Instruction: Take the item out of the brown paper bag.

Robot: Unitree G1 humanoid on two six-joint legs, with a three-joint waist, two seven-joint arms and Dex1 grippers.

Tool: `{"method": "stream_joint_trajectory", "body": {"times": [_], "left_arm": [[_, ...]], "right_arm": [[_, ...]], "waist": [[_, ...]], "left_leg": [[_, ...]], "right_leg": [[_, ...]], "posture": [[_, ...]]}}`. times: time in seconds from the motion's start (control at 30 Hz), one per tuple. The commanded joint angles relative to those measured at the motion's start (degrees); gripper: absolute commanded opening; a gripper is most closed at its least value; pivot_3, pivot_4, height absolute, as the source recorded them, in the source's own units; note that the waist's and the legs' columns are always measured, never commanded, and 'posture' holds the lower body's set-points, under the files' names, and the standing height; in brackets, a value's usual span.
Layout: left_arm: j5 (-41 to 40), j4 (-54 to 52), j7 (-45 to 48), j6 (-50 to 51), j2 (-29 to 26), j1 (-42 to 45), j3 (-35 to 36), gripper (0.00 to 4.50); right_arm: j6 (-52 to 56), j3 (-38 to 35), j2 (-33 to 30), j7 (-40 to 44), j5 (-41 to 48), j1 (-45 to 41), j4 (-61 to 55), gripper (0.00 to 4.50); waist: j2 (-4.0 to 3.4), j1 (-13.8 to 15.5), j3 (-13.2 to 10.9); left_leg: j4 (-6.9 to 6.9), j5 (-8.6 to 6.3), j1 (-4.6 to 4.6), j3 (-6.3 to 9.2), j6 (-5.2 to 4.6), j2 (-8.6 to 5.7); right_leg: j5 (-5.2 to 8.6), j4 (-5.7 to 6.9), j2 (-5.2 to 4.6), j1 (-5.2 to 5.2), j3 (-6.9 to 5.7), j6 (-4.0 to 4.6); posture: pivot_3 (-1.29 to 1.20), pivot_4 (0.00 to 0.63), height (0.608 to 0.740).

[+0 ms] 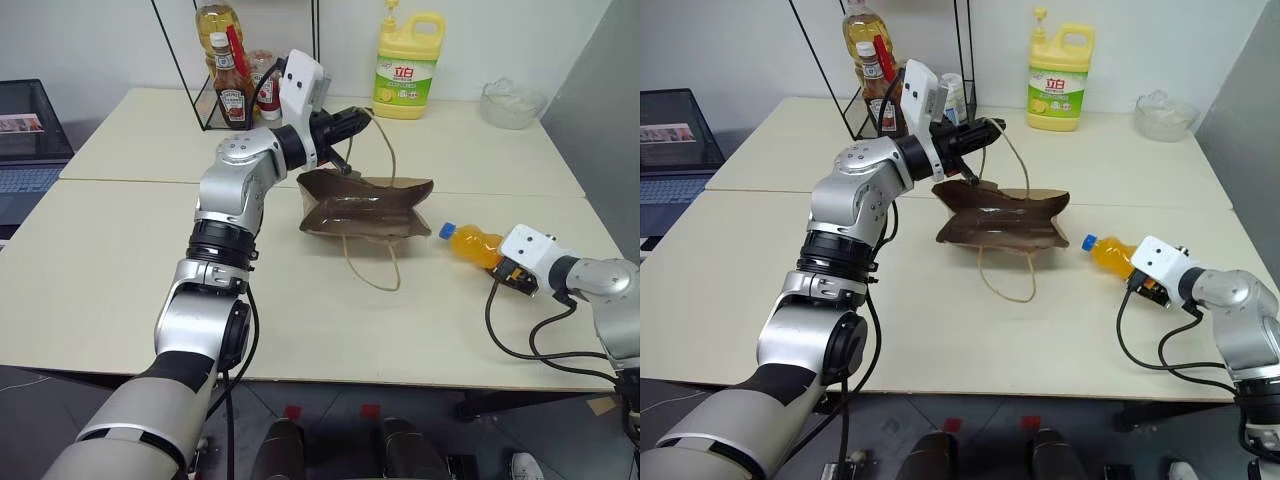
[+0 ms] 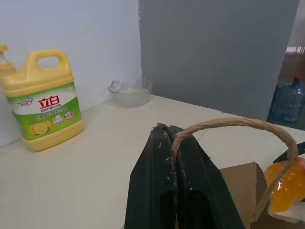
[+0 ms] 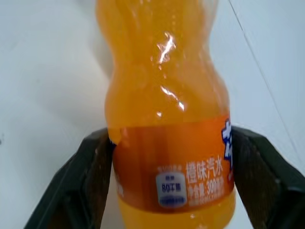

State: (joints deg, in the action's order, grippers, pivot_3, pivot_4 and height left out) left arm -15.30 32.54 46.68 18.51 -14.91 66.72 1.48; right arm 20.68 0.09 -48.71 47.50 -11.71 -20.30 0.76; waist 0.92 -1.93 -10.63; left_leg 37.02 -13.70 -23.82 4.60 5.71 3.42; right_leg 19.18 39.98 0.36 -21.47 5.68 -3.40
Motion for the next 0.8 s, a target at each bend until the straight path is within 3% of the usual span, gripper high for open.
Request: {"method": "stream_joint_trajectory", "body": {"times": [0.03, 0.13, 0.4, 0.63, 0.8], "left_arm": [[-0.07, -1.92, -0.46, -0.44, -0.28, 0.71, 0.26, 0.00], [-0.06, -1.78, -0.52, -0.49, -0.28, 0.87, 0.28, 0.00], [0.05, -1.51, -0.48, -0.62, -0.69, 1.03, 0.39, 0.00], [0.04, -0.61, 0.23, -0.49, -2.29, 1.72, 0.77, 0.00], [1.56, 3.97, -1.78, -2.71, -3.62, 3.72, 1.28, 1.17]], "right_arm": [[-0.06, -0.07, -1.18, 0.89, 1.02, -2.56, 1.15, 3.53], [-0.54, 0.62, -1.09, 1.24, 1.26, -3.13, 2.60, 4.46], [-1.29, -0.67, -2.07, 1.43, 3.17, -2.27, 0.04, 4.46], [3.71, -5.36, -0.93, 0.17, 8.40, -2.59, -11.00, 4.46], [9.67, -8.38, 3.59, -2.98, 13.39, -2.74, -18.31, 4.50]], "waist": [[0.00, -0.01, 0.00], [0.00, -0.02, 0.00], [0.00, -0.01, 0.00], [0.00, 0.01, 0.00], [0.00, 0.04, 0.00]], "left_leg": [[0.01, 0.00, 0.00, 0.00, 0.00, 0.00], [0.01, 0.00, 0.01, 0.00, 0.00, 0.00], [0.01, 0.00, 0.01, 0.00, 0.00, 0.00], [0.00, 0.00, 0.01, 0.01, 0.00, 0.01], [0.01, 0.00, 0.01, 0.04, 0.00, 0.01]], "right_leg": [[0.00, 0.00, 0.00, 0.00, 0.00, 0.00], [0.00, 0.01, 0.00, 0.01, 0.00, 0.00], [0.00, 0.00, 0.00, 0.01, 0.00, 0.00], [0.00, 0.01, 0.00, 0.01, -0.01, 0.00], [0.00, 0.02, 0.00, 0.03, -0.04, 0.00]], "posture": [[0.00, 0.150, 0.740], [0.00, 0.150, 0.740], [0.00, 0.150, 0.740], [0.00, 0.150, 0.740], [0.00, 0.150, 0.740]]}}
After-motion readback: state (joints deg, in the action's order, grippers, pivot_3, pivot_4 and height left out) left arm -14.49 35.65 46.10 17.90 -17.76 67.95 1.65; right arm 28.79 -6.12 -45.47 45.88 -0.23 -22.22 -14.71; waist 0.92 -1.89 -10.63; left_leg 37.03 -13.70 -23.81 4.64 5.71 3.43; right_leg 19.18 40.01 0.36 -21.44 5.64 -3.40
